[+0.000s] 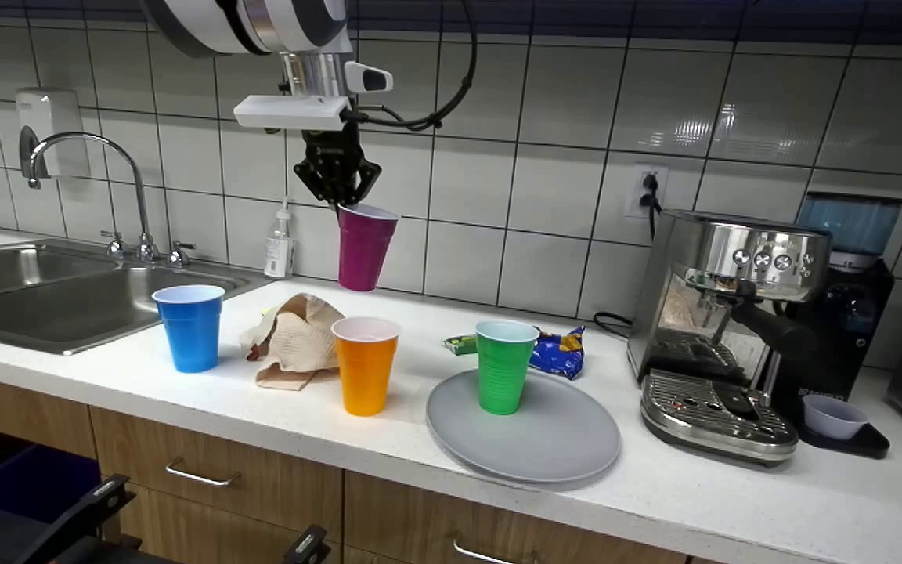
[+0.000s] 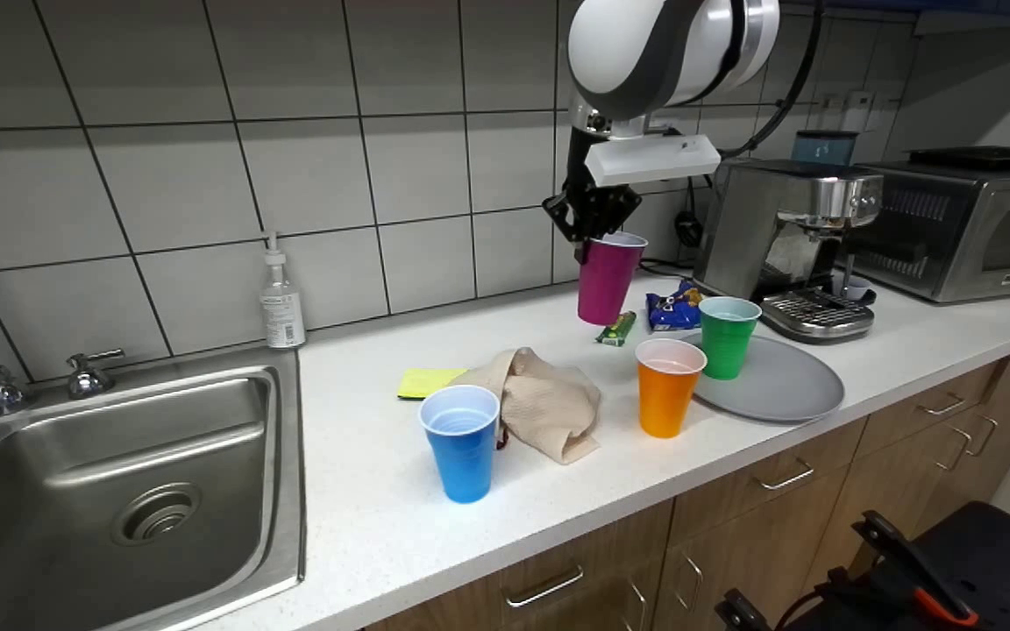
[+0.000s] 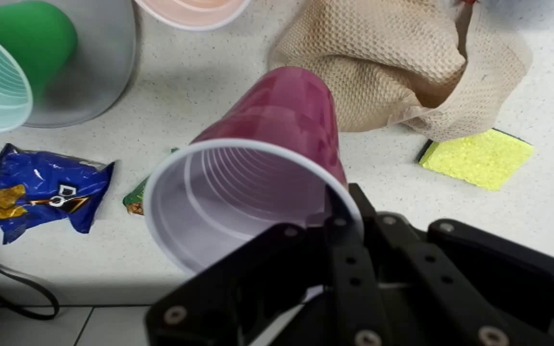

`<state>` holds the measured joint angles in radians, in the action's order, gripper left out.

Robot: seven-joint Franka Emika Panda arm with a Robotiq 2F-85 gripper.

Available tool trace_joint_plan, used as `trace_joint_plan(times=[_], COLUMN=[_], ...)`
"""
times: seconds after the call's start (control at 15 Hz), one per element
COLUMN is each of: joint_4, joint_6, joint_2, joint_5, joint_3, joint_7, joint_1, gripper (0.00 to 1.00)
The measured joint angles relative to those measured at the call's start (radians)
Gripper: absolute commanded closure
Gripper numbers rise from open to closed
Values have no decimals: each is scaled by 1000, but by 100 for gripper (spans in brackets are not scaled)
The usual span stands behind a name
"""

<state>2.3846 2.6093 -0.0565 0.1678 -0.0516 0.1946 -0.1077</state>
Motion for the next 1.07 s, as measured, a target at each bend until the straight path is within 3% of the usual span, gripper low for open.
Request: trace_joint_plan(times=[1.07], joint_4=[168], joint_6=[-23], joint_2=[-153], joint_5=[31], joint_3=[41], joint_7=[0], joint_1=[75], gripper=[99])
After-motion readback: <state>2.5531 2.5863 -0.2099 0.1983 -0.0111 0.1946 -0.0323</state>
